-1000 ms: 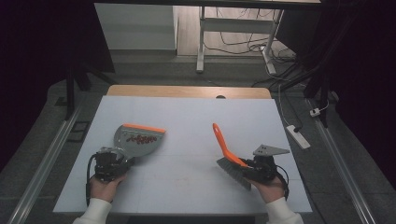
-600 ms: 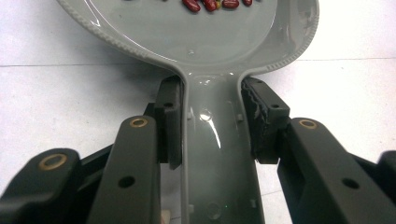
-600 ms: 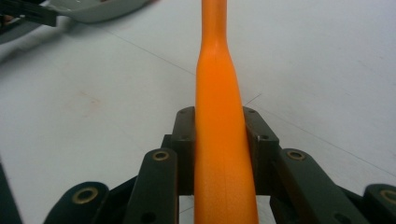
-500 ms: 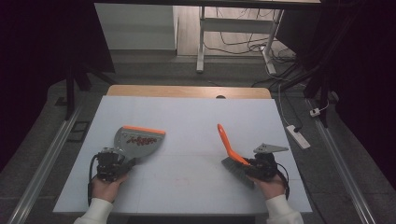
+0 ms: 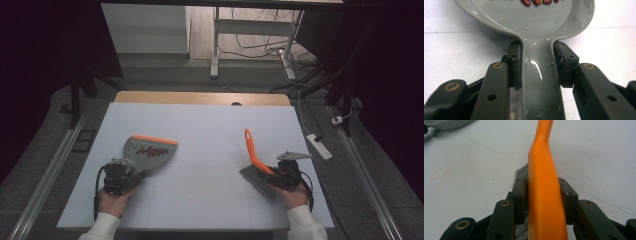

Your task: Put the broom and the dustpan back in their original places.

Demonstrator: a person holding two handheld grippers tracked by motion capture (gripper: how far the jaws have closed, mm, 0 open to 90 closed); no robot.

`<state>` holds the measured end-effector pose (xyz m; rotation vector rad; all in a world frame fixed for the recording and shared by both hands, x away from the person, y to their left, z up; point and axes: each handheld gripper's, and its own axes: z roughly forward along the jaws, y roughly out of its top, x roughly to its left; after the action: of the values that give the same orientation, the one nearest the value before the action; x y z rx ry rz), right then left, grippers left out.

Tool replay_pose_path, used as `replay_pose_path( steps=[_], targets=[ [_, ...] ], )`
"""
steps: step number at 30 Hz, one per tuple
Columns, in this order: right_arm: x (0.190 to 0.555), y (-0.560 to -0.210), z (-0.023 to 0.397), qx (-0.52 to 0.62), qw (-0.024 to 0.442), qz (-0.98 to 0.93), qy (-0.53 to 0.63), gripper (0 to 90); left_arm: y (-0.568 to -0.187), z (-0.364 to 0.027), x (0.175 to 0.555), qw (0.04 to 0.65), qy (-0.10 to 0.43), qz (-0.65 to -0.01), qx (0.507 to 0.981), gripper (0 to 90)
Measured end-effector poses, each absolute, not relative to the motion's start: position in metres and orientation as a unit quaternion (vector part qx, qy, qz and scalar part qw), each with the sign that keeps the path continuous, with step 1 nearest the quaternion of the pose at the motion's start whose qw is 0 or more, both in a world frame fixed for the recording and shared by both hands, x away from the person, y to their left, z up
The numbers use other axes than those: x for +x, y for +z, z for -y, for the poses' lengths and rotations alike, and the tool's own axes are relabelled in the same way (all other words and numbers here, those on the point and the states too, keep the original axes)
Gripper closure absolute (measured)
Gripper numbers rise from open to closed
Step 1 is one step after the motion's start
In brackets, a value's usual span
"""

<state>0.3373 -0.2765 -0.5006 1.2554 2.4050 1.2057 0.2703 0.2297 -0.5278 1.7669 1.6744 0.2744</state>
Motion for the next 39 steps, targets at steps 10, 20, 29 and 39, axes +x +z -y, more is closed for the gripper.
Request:
replay_pose_path(
  steps=[10,20,29,39],
  targets=[
    [0.345,-0.507,0.279,0.430,0.084,-0.813,0.383,55.0,-0.529,-0.231,0.271,0.339,0.100,-0.640,0.682,61.1],
    [0.349,-0.510,0.278,0.449,0.103,-0.813,0.356,44.1,-0.528,-0.230,0.270,0.332,0.105,-0.646,0.679,50.3],
    [0.349,-0.511,0.279,0.454,0.125,-0.813,0.342,39.7,-0.516,-0.234,0.262,0.318,0.140,-0.629,0.695,36.3],
    [0.341,-0.500,0.278,0.427,0.149,-0.812,0.369,41.3,-0.499,-0.240,0.255,0.334,0.163,-0.581,0.724,36.0]
  ],
)
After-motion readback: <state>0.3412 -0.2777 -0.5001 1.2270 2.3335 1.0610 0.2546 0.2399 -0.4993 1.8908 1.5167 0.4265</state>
